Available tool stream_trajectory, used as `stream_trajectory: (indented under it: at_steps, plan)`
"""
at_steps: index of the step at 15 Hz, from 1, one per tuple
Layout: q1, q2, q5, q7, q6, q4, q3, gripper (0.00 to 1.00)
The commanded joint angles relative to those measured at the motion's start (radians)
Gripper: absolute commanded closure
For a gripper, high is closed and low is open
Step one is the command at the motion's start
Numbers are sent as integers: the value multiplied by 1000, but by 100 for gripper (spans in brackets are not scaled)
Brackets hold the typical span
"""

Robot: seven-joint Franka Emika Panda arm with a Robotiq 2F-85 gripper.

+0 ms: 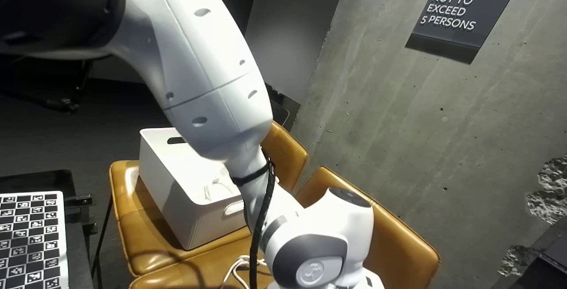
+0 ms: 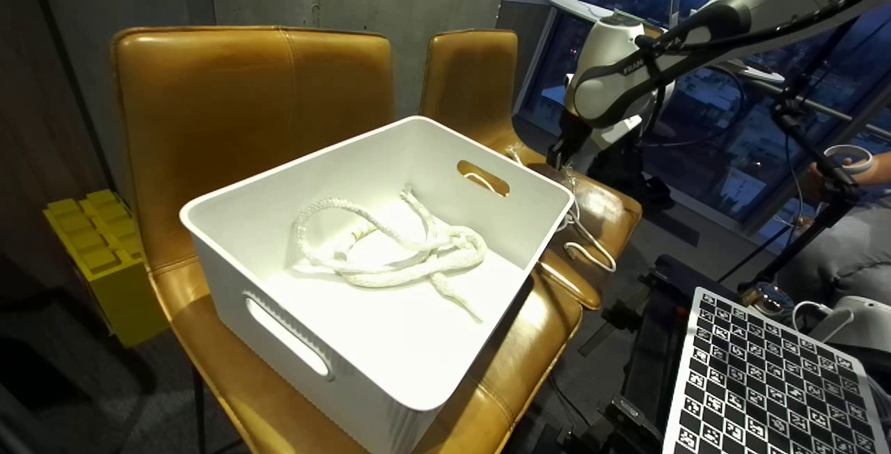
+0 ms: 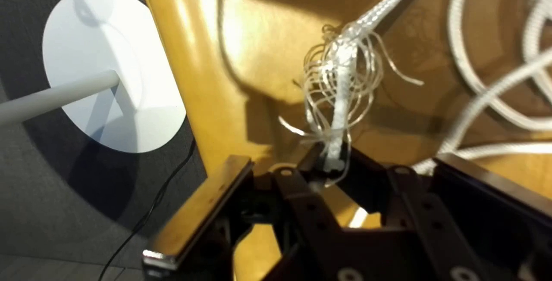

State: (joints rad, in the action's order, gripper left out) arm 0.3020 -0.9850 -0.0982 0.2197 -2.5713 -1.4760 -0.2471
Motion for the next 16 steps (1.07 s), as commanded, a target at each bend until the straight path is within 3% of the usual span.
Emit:
stream_trajectory:
  at_steps: [1, 9, 16]
  plan:
    - [-66, 186, -39, -29, 36, -123, 6, 97]
    - [-182, 494, -67, -59, 186, -137, 41, 97]
    - [-263, 727, -107, -116, 421, -51, 102, 97]
